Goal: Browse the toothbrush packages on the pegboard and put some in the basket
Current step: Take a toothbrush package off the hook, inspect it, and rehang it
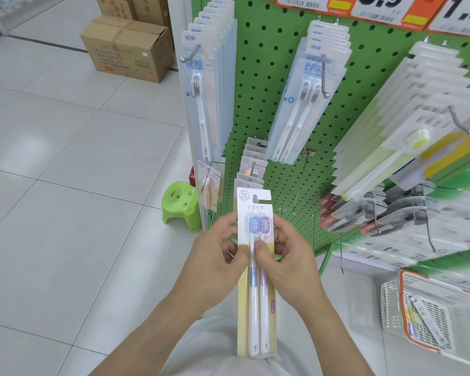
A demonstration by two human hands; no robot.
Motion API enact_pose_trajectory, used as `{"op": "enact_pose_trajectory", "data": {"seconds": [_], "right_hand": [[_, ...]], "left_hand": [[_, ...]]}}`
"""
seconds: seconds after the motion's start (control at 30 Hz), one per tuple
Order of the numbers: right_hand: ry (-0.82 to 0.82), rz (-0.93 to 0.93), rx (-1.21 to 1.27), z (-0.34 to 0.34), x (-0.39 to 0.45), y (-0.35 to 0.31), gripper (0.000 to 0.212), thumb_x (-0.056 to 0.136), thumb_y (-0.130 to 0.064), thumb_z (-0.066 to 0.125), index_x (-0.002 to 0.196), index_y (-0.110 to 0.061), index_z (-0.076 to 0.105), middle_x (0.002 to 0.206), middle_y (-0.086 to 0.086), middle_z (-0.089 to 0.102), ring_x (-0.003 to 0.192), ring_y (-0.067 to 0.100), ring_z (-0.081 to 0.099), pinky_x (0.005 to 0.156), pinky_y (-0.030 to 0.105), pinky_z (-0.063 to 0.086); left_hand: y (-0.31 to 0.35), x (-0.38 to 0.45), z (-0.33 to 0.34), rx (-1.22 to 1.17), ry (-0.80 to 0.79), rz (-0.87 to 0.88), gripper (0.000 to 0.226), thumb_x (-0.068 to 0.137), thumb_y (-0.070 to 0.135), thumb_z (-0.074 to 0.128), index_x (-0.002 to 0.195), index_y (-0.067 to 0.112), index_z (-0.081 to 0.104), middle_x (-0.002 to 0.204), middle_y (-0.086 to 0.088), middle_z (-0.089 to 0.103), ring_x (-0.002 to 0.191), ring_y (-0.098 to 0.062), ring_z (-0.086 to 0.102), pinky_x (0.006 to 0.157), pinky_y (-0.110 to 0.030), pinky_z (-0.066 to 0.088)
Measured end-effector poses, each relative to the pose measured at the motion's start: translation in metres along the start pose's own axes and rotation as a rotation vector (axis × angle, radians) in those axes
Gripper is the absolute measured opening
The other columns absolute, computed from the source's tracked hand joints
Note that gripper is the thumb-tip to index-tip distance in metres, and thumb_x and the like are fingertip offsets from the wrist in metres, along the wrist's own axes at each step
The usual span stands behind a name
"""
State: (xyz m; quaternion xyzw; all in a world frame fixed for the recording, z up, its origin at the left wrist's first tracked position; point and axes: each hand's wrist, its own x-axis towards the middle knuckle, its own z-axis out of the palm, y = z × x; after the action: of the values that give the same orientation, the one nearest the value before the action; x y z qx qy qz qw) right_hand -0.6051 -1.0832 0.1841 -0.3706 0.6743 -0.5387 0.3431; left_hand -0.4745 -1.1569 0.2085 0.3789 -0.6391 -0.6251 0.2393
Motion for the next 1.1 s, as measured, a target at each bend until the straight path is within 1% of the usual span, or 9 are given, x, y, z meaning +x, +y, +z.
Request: {"op": "enact_pose_trajectory", "data": {"seconds": [0.13, 0.23, 0.37, 0.47, 0.57, 0.63, 0.83, 0.97, 1.1], "right_hand": [[-0.114, 0.056, 0.005, -0.008, 0.0, 0.006, 0.053, 0.087, -0.003, 0.067, 0.127, -0.036, 0.057, 0.105, -0.006, 0.076, 0.09, 0.021, 0.073, 0.081, 0.04, 0.061], [-0.214, 0.106, 0.077, -0.015, -0.001, 0.01, 0.061, 0.082, -0.009, 0.065, 0.135, -0.037, 0.051, 0.111, -0.001, 0.075, 0.09, 0.02, 0.071, 0.071, 0.038, 0.058], [-0.315, 0.146, 0.143, -0.031, -0.001, 0.01, 0.073, 0.083, -0.004, 0.071, 0.145, -0.032, 0.044, 0.117, 0.007, 0.073, 0.095, 0.031, 0.07, 0.073, 0.06, 0.057], [-0.469, 0.179, 0.251, -0.042, -0.004, 0.014, 0.063, 0.087, -0.002, 0.072, 0.142, -0.026, 0.053, 0.116, 0.019, 0.071, 0.092, 0.039, 0.068, 0.068, 0.046, 0.059], [-0.405, 0.199, 0.256, -0.034, -0.01, 0.02, 0.044, 0.082, 0.001, 0.067, 0.118, -0.025, 0.071, 0.099, 0.02, 0.071, 0.074, 0.028, 0.064, 0.058, 0.035, 0.054], [-0.309, 0.171, 0.242, -0.025, -0.014, 0.025, 0.042, 0.077, 0.003, 0.068, 0.107, -0.026, 0.074, 0.092, 0.018, 0.072, 0.07, 0.026, 0.06, 0.055, 0.032, 0.051], [0.054, 0.147, 0.301, -0.011, -0.01, 0.028, 0.04, 0.064, 0.001, 0.061, 0.101, -0.01, 0.07, 0.086, 0.01, 0.075, 0.069, 0.023, 0.059, 0.055, 0.026, 0.049], [-0.069, 0.164, 0.264, -0.022, -0.011, 0.026, 0.052, 0.069, 0.002, 0.064, 0.118, -0.015, 0.062, 0.102, 0.012, 0.074, 0.089, 0.024, 0.067, 0.068, 0.039, 0.053], [-0.219, 0.179, 0.227, -0.028, -0.01, 0.026, 0.06, 0.071, 0.002, 0.069, 0.126, -0.021, 0.06, 0.099, 0.014, 0.072, 0.084, 0.024, 0.063, 0.063, 0.035, 0.052]], "left_hand": [[-0.008, -0.004, -0.005, 0.083, -0.054, -0.017, 0.06, 0.092, 0.0, 0.062, 0.139, 0.035, 0.048, 0.109, 0.018, 0.07, 0.062, -0.013, 0.062, 0.068, -0.035, 0.058], [-0.014, -0.01, -0.008, 0.16, -0.114, -0.039, 0.059, 0.095, 0.006, 0.063, 0.141, 0.037, 0.045, 0.101, 0.013, 0.068, 0.064, -0.02, 0.066, 0.07, -0.041, 0.06], [-0.014, -0.019, -0.007, 0.111, -0.188, -0.107, 0.055, 0.095, 0.008, 0.063, 0.134, 0.042, 0.045, 0.09, 0.008, 0.069, 0.058, -0.018, 0.062, 0.061, -0.025, 0.055], [-0.016, -0.017, -0.005, -0.005, -0.066, -0.148, 0.055, 0.09, -0.004, 0.062, 0.127, 0.034, 0.048, 0.094, 0.005, 0.074, 0.054, -0.014, 0.057, 0.057, -0.023, 0.05], [-0.022, -0.01, -0.009, -0.07, 0.025, -0.176, 0.057, 0.086, -0.011, 0.06, 0.129, 0.024, 0.048, 0.1, -0.001, 0.076, 0.061, -0.017, 0.062, 0.061, -0.025, 0.051], [-0.026, -0.009, -0.01, -0.062, 0.006, -0.167, 0.062, 0.085, -0.012, 0.062, 0.133, 0.025, 0.047, 0.102, -0.002, 0.075, 0.074, -0.027, 0.07, 0.071, -0.036, 0.055], [-0.028, -0.01, -0.01, 0.054, -0.234, -0.23, 0.052, 0.087, -0.005, 0.064, 0.129, 0.025, 0.056, 0.089, -0.008, 0.076, 0.066, -0.018, 0.062, 0.07, -0.029, 0.053], [-0.026, -0.011, -0.009, 0.03, -0.184, -0.221, 0.049, 0.086, -0.006, 0.061, 0.124, 0.025, 0.06, 0.085, -0.015, 0.074, 0.069, -0.024, 0.06, 0.071, -0.032, 0.05], [-0.023, -0.011, -0.008, -0.021, -0.093, -0.203, 0.048, 0.087, -0.012, 0.057, 0.12, 0.024, 0.059, 0.084, -0.01, 0.076, 0.069, -0.021, 0.06, 0.07, -0.029, 0.048]]}}
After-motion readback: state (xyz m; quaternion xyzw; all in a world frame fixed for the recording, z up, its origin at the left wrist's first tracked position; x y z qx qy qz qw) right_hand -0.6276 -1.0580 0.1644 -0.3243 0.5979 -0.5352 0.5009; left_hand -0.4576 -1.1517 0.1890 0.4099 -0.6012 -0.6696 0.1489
